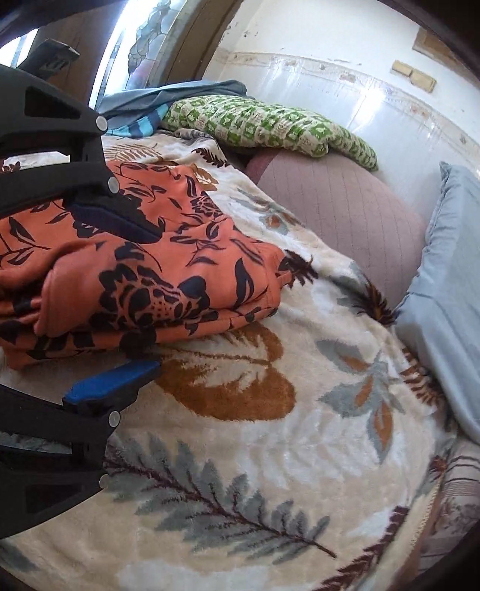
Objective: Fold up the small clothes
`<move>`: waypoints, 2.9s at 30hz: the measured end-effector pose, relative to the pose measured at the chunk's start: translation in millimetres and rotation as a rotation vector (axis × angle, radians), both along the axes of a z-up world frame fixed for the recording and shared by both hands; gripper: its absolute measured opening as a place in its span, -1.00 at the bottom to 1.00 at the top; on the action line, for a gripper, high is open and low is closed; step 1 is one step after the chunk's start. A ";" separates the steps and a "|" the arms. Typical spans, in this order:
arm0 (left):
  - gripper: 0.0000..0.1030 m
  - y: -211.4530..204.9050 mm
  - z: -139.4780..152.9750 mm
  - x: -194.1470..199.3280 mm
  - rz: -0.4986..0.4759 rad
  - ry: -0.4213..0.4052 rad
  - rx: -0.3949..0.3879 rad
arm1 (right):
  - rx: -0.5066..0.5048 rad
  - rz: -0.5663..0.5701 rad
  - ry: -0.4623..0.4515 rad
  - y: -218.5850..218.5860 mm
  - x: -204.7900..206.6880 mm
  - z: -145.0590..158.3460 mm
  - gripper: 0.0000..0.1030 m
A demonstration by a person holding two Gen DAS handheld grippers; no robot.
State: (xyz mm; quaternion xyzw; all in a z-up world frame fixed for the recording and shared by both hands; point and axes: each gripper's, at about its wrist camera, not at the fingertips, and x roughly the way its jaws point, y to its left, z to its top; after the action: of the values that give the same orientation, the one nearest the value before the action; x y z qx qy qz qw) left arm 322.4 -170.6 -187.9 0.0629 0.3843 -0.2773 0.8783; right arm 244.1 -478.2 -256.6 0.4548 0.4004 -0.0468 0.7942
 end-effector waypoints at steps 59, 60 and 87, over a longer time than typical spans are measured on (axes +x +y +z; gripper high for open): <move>-0.06 -2.4 -23.2 39.8 -0.081 0.230 -0.262 | -0.093 0.211 0.020 56.5 27.1 -17.6 -0.01; -0.16 -0.7 -23.0 41.1 -0.076 0.234 -0.271 | -0.110 0.214 0.021 58.8 26.7 -15.3 -0.03; 0.79 13.3 -18.6 37.0 0.139 0.133 0.069 | 0.010 0.161 0.030 47.9 21.9 -26.9 0.15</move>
State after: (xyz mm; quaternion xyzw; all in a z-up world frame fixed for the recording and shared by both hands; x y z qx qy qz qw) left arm 359.4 -157.3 -206.5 0.0475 0.4544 -0.2058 0.8654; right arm 266.0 -430.3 -283.5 0.4245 0.4478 0.0124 0.7869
